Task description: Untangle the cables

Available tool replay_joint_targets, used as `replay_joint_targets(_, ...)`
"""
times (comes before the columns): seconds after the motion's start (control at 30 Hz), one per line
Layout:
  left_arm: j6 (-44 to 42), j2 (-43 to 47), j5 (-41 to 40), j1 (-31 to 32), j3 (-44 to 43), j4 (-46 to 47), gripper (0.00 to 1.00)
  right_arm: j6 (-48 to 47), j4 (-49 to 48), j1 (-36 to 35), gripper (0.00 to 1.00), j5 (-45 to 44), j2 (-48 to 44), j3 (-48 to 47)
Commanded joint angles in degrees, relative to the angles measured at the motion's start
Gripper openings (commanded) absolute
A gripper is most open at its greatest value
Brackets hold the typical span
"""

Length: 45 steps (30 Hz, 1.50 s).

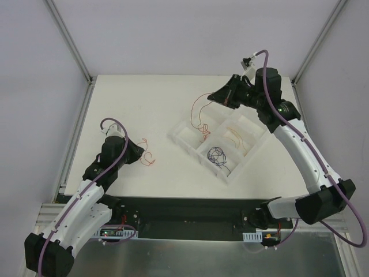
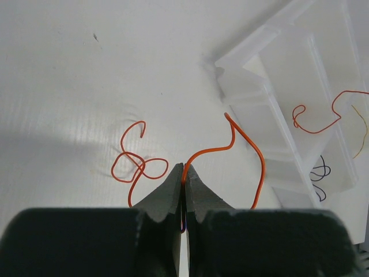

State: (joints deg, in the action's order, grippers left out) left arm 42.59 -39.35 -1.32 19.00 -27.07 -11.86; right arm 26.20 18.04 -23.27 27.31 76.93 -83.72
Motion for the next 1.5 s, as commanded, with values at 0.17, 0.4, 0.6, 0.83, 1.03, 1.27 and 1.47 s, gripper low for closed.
replay_joint_targets(0.17, -1.54, 0.15, 2.73, -0.46, -2.99, -0.01, 0.0, 2.54, -7.84, -4.76, 0.0, 1.87, 2.35, 3.56)
replay_joint_targets(0.4, -2.42, 0.77, 3.17, -0.46, -3.6, -0.53, 0.0, 3.16, -10.39, -6.87, 0.01, 2.04, 4.99, 7.17)
replay_joint_targets(0.6, -2.86, 0.51, 3.08, -0.46, -4.04, -0.62, 0.0, 2.19, -10.05, -8.9, 0.0, 0.82, 5.95, 7.26)
replay_joint_targets(0.83, -3.3, 1.12, 3.7, -0.46, -4.83, -1.59, 0.0, -0.53, -9.08, -6.8, 0.0, -2.52, 10.08, 8.14)
replay_joint_targets(1.03, -4.35, 2.61, 2.73, -0.46, -5.19, -2.91, 0.0, -6.59, -3.63, -6.7, 0.0, -7.61, 14.56, 6.9)
replay_joint_targets(1.27, -4.53, 1.91, 3.08, -0.46, -5.63, -3.17, 0.0, -10.55, 0.68, -8.45, 0.0, -10.44, 19.14, 6.82)
replay_joint_targets(1.47, -4.53, 1.65, 3.61, -0.46, -6.06, -3.08, 0.0, -14.67, 6.46, -10.66, 0.01, -19.03, 20.72, 5.25)
